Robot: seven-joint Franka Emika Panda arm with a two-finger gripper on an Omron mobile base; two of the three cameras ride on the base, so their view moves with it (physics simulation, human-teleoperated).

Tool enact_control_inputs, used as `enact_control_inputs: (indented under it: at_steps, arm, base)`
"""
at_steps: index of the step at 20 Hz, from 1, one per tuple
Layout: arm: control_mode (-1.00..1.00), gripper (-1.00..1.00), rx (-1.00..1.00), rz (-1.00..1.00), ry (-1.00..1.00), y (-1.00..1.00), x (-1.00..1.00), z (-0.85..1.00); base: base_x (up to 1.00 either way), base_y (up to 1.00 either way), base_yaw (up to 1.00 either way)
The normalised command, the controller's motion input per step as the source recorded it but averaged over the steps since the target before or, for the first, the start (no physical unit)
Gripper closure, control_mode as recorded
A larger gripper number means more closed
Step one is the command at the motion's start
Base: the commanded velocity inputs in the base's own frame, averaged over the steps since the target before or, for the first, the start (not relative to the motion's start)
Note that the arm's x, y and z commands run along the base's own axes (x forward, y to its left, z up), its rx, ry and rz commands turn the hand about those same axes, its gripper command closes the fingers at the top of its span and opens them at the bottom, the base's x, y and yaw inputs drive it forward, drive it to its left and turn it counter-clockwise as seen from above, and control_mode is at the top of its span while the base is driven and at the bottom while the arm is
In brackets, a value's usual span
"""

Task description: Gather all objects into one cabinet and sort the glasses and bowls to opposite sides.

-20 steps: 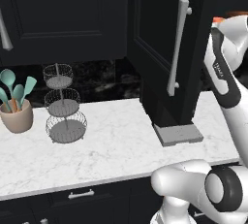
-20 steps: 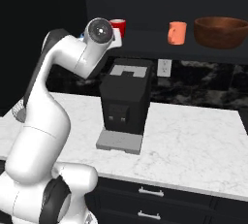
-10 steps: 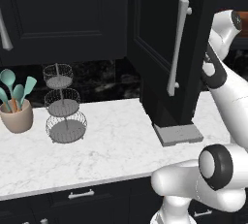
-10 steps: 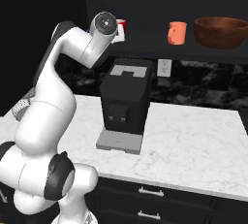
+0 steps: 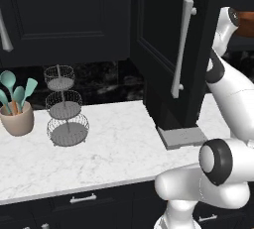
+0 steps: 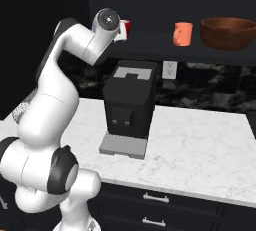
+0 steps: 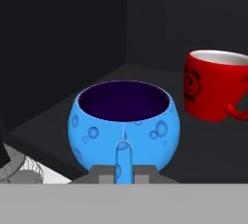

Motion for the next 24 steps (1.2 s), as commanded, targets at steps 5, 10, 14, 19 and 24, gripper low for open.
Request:
enact_control_inputs:
  at_steps: [5, 10, 14, 19, 24]
  arm:
    - [-1.00, 1.00, 0.00, 0.00, 0.04, 0.05, 0.18, -0.09]
    - [-1.00, 1.00, 0.00, 0.00, 0.05, 0.00, 0.26, -0.05]
    - [-1.00, 1.00, 0.00, 0.00, 0.04, 0.00, 0.27, 0.00]
    - [-1.00, 1.00, 0.00, 0.00, 0.03, 0.00, 0.22, 0.00]
    - [-1.00, -1.00, 0.00, 0.00, 0.01, 0.01, 0.05, -0.01]
  base:
    - [0.00, 0.00, 0.00]
    - [0.00, 0.00, 0.00]
    - [0.00, 0.00, 0.00]
    - [0.00, 0.00, 0.00]
    - [0.00, 0.00, 0.00]
